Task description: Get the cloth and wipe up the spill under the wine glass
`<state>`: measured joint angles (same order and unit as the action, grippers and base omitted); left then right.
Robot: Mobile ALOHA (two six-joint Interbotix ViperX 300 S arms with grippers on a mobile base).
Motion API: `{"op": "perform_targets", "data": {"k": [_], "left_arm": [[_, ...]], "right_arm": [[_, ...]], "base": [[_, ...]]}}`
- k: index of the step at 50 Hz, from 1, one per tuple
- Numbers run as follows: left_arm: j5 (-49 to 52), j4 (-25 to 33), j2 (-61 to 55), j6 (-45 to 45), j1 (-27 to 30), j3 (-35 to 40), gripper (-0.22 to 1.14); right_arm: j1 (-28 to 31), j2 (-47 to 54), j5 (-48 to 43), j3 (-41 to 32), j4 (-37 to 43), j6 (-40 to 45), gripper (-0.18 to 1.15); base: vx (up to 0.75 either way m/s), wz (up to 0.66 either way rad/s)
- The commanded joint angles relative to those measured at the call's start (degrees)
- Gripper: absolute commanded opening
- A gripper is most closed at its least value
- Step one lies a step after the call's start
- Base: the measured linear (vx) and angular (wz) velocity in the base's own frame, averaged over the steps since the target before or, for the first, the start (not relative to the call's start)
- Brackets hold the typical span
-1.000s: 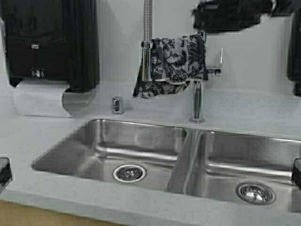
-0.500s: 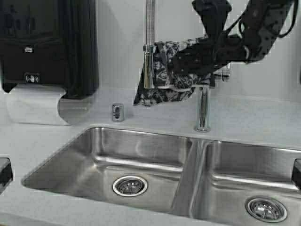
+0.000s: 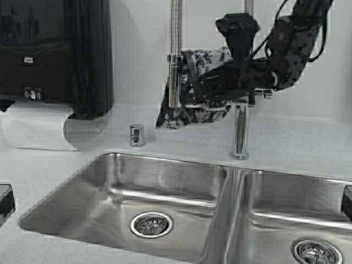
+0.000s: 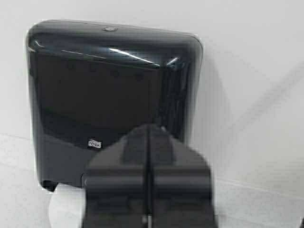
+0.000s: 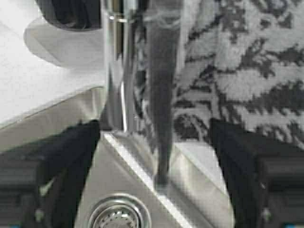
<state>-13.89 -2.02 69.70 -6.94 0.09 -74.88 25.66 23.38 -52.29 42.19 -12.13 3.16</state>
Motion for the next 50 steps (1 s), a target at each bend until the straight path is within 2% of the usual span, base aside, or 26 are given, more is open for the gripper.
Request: {"op": "perform_targets", "data": {"k": [1,13,19,24,26,32,35,42,50], "left_arm": [[-0.26,0.09,-0.35,0.09,0.09,0.53,0.03],[-0.09,0.09,-0.35,0.18,0.09,0.53,0.03],[0.18,0.09,-0.35,0.18,0.09,0.53,0.03],[0.18,0.09,-0.35,0.18,0.09,0.53,0.03],[0.18,0.0,-0.35,0.18,0.09,0.53,0.03],[0.18,0.09,-0.35,0.18,0.09,0.53,0.03],[0.35,0.09,-0.35,0.18,0.09,0.53,0.03],[0.97,0.09,-0.18,0.09,0.0,0.53,0.03],[1.58,0.09,-0.18,0.09,0.09,0.53,0.03]], "right_arm": [[0.09,0.09,-0.53,-2.46,0.09,-0.09,1.0],[0.09,1.67,-0.53,-5.01,0.18,-0.18,1.0],[0.09,2.11,-0.53,-5.8,0.18,-0.26,0.91],[0.09,2.11,-0.53,-5.45,0.18,-0.44,0.68],[0.09,2.11,-0.53,-5.45,0.18,-0.62,0.5],[0.09,1.67,-0.53,-4.83,0.44,-0.62,0.11],[0.09,0.88,-0.79,-4.22,0.7,-0.7,0.0],[0.09,-2.9,-1.41,-3.16,1.67,-3.25,0.07],[0.09,-10.81,-0.79,-0.88,2.64,-7.65,0.07]], "base": [[0.02,0.0],[0.01,0.0],[-0.01,0.0],[-0.01,0.0],[-0.01,0.0],[-0.01,0.0],[-0.01,0.0],[-0.02,0.0],[-0.02,0.0]]}}
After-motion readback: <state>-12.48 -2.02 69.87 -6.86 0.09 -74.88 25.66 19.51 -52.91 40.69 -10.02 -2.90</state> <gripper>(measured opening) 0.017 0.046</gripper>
